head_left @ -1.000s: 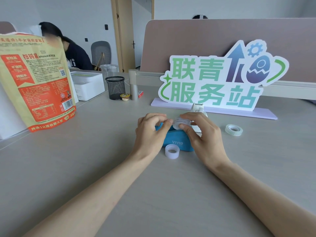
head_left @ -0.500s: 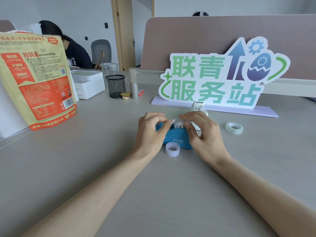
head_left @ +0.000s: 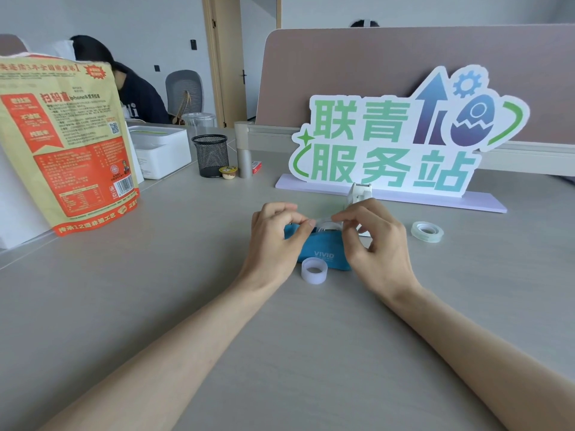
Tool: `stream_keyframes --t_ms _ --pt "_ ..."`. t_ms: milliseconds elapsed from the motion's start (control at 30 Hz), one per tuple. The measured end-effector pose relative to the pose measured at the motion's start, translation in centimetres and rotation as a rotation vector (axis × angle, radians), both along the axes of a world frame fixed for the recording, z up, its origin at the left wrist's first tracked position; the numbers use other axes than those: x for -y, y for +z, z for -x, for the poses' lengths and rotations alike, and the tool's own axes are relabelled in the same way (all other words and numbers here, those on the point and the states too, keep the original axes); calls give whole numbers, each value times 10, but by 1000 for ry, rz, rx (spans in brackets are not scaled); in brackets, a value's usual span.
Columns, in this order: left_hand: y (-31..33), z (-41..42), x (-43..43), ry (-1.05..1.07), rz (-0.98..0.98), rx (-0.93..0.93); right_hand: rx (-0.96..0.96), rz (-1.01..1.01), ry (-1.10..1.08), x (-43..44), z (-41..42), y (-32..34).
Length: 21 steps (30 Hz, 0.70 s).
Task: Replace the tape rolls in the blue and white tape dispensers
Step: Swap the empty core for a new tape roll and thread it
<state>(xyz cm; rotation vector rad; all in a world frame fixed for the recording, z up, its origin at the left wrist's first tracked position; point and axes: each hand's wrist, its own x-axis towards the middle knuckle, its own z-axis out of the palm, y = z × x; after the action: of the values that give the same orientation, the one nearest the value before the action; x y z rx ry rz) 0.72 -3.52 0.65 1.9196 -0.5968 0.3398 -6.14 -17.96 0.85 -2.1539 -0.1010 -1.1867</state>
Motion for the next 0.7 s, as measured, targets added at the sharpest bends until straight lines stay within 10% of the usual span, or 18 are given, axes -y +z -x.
stream_keyframes --t_ms 700 --pt "3 -7 -4 -4 103 -56 -31 68 1 2 -2 -1"
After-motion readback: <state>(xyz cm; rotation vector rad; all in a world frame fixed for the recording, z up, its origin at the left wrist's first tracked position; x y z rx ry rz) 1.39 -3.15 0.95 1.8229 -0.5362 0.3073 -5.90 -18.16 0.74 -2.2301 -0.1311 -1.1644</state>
